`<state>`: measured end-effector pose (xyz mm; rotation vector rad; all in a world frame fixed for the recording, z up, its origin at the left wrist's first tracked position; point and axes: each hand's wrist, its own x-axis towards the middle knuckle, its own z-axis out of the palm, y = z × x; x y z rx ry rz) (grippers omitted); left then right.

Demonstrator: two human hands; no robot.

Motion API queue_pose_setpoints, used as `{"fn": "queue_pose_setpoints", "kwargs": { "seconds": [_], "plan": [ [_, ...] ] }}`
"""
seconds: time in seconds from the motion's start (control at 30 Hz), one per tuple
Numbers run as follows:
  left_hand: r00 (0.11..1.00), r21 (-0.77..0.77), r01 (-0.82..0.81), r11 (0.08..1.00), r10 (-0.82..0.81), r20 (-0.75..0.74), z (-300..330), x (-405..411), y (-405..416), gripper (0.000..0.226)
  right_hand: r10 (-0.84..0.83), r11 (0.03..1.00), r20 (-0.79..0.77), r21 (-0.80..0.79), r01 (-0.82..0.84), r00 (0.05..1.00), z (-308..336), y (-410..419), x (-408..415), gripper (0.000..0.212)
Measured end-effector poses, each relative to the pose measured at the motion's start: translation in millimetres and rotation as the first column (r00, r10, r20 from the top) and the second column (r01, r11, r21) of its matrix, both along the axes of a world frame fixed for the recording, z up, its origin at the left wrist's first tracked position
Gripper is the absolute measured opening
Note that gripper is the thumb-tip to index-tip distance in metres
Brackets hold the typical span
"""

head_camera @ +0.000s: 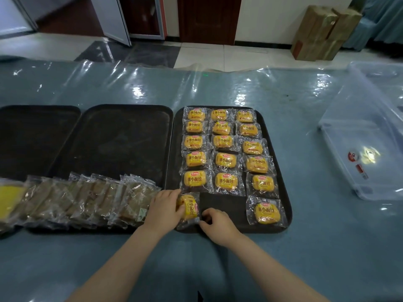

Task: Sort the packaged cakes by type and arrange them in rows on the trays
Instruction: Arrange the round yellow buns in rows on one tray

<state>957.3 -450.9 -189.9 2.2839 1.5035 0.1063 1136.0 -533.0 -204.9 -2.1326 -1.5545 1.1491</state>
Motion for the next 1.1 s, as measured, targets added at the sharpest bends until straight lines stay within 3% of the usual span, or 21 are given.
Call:
{"fn": "queue_pose_setpoints", "kwargs": {
  "seconds": [0.17, 0.37, 0.5, 0.67, 0.77, 0.87, 1.0, 1.1],
  "plan": [
    [1.0, 0.025, -0.006, 1.0, 0.006, -0.014, 0, -2, 1, 0.05, -0.006, 1.0, 0.102, 0.019, 0.005, 0.995, -2, 0, -7, 0.036],
    [1.0, 0.04, -0.009, 0.999, 0.008, 0.019, 5, -1, -2, 0.048, -0.029, 0.999, 0.068, 0.036, 0.026, 0.997, -2, -2, -8, 0.015],
    [0.994, 0.006, -0.07, 0.998, 0.069, 0.079, 16, 4, -4, 0.041, -0.019, 1.0, 0.038, 0.025, 0.018, 0.999, -1, -4, -5, 0.014],
    [0.963, -0.227, -0.145, 0.963, 0.19, 0.19, 29, 11, -5, 0.034, -0.079, 0.997, -0.095, -0.004, 0.078, 0.992, -2, -5, 0, 0.002],
    [0.957, -0.324, -0.148, 0.934, 0.219, 0.193, 29, 11, -2, 0.04, -0.164, 0.986, -0.197, -0.05, 0.157, 0.967, 2, -6, 6, 0.018],
    [0.926, -0.45, -0.164, 0.878, 0.294, 0.238, 30, 11, 1, 0.047, -0.26, 0.966, -0.301, -0.08, 0.248, 0.917, 7, -7, 13, 0.02],
    [0.762, -0.678, -0.15, 0.719, 0.522, 0.385, 34, 14, -3, 0.039, -0.384, 0.921, -0.415, -0.107, 0.375, 0.825, 11, -11, 20, 0.024],
    [0.66, -0.756, -0.1, 0.647, 0.612, 0.436, 34, 19, -6, 0.032, -0.469, 0.876, -0.511, -0.163, 0.455, 0.72, 16, -15, 23, 0.022]
  ]
}}
